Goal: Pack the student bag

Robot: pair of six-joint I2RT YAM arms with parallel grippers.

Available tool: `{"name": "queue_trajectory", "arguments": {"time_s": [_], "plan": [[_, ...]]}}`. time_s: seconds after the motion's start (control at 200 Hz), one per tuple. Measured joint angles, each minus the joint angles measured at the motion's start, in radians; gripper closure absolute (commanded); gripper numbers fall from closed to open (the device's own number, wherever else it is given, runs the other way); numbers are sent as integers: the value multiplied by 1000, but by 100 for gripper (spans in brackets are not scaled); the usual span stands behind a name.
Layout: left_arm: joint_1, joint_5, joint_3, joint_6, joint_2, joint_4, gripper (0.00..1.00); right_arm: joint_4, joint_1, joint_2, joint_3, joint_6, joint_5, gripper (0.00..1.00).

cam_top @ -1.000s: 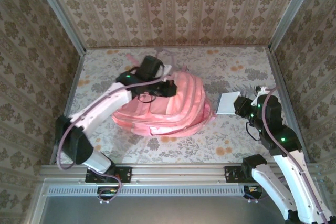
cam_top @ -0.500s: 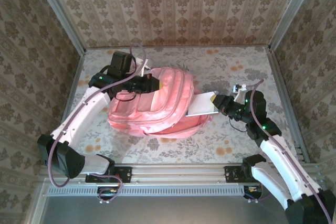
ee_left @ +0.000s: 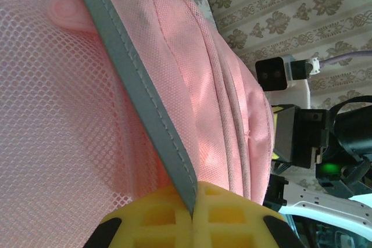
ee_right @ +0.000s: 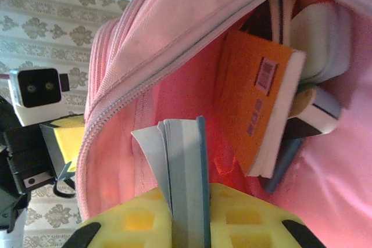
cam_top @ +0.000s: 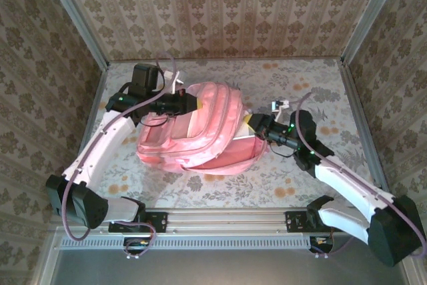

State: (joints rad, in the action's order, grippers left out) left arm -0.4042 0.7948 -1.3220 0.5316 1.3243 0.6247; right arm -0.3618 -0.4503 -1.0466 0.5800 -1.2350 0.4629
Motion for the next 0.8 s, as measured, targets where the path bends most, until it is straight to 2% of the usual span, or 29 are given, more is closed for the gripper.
{"name": "queue_trajectory", "arguments": {"time_s": [0.33, 0.39, 0.465, 0.545, 0.675, 0.8], "plan": [[32, 29, -2, 33, 0, -13, 100, -156, -211, -405, 172, -10, -245, 92], [40, 32, -4, 37, 0, -19, 100, -174, -243, -482, 214, -19, -278, 79], [48, 35, -8, 43, 2, -31, 100, -180, -281, -582, 287, -17, -299, 51], [55, 43, -8, 52, 5, -40, 100, -180, -319, -674, 376, 7, -301, 35], [77, 60, -8, 62, 5, -51, 100, -163, -340, -692, 412, 50, -304, 17], [95, 70, -5, 72, 5, -64, 100, -63, -338, -635, 411, 119, -329, 9]]}}
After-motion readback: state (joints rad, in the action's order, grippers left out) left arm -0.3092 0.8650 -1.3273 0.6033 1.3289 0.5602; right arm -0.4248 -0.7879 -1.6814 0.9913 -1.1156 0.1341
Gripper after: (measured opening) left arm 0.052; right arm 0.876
